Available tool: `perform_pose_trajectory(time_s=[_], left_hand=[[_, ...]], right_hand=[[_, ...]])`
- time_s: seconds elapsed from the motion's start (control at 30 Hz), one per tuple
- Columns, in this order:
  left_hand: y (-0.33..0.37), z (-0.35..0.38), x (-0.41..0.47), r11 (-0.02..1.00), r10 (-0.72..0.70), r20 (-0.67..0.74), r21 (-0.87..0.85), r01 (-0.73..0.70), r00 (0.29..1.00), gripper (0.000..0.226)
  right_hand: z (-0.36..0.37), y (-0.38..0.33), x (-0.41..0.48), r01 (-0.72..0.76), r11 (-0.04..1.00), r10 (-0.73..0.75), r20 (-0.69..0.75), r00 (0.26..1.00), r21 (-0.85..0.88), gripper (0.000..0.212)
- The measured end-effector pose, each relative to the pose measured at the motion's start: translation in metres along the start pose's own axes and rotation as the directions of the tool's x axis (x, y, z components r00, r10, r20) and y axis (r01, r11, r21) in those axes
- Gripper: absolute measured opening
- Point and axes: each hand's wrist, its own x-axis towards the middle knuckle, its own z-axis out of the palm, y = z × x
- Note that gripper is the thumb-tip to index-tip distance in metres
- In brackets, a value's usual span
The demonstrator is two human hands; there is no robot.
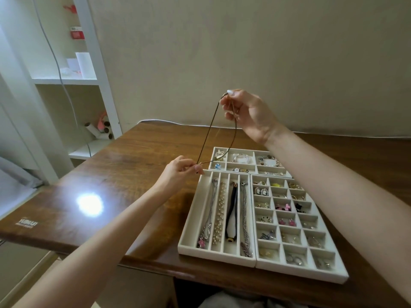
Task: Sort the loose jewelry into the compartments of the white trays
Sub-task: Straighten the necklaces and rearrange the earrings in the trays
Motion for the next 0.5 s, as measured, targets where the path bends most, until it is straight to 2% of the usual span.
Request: perform_pose_trajectory(time_s=[0.17, 0.27, 0.43, 0.5], left_hand=[[-0.004, 0.001, 0.000, 0.999, -0.047, 0.050, 0.000, 0.047, 0.998, 0.017], [-0.001, 0.001, -0.001, 0.993, -0.042, 0.013, -0.107, 0.043, 0.999, 0.011], [0.029, -0.004, 0.004, 0.944, 0.097, -0.001, -0.315, -0.093, 0.995, 0.041], [0.042, -0.005, 0.009, 0.931, 0.122, -0.014, -0.344, -0.120, 0.992, 0.041]], right_hand=[[0.004, -0.006, -0.002, -0.020, 1.000, 0.019, 0.037, 0.999, 0.018, 0.017], [0.006, -0.006, -0.003, -0.042, 0.999, 0.041, 0.108, 0.993, 0.011, 0.015], [0.015, 0.003, -0.003, -0.077, 0.986, 0.106, 0.195, 0.975, -0.150, 0.014], [0.019, 0.007, -0.003, -0.092, 0.979, 0.124, 0.178, 0.976, -0.179, 0.014]])
